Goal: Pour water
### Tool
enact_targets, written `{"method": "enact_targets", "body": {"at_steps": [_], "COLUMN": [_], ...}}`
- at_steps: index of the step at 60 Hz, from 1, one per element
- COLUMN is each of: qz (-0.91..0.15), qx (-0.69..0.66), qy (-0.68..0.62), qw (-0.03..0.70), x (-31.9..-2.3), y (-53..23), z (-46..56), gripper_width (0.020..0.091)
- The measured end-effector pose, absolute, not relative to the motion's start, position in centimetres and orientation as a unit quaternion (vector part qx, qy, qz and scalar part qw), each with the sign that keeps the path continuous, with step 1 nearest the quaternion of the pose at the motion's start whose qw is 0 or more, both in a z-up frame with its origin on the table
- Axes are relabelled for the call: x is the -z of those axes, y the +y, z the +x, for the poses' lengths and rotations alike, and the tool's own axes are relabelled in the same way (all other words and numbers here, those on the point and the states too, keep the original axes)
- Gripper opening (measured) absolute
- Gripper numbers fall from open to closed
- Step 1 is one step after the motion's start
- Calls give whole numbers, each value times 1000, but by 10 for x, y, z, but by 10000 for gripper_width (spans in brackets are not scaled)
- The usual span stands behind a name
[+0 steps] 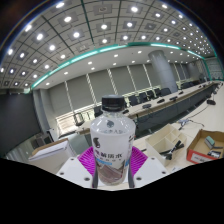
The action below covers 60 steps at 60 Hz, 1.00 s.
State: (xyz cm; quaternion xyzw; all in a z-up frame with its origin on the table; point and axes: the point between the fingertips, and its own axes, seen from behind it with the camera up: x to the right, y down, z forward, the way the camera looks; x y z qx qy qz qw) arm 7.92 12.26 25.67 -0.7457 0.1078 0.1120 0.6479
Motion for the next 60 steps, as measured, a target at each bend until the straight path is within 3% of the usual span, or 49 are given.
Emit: {"method": "enact_targets", "body": {"at_steps": [9, 12, 13, 23, 37, 51, 53, 57, 60], "qz": [-779, -792, -795, -822, -823, -826, -832, -836, -836], "qx": [6, 20, 26, 42, 29, 30, 36, 39, 39], "qy": [47, 31, 27, 2, 18, 26, 27, 28, 32], "qw": [625, 609, 605, 568, 567, 562, 553, 547, 546], "x": [-200, -175, -154, -89, -52, -50, -49, -55, -64], "y": [117, 116, 119, 113, 109, 104, 101, 94, 87], "z": [132, 136, 143, 150, 158, 160, 162, 162, 161], "gripper_width": [409, 408, 409, 408, 421, 599, 662, 864, 840]}}
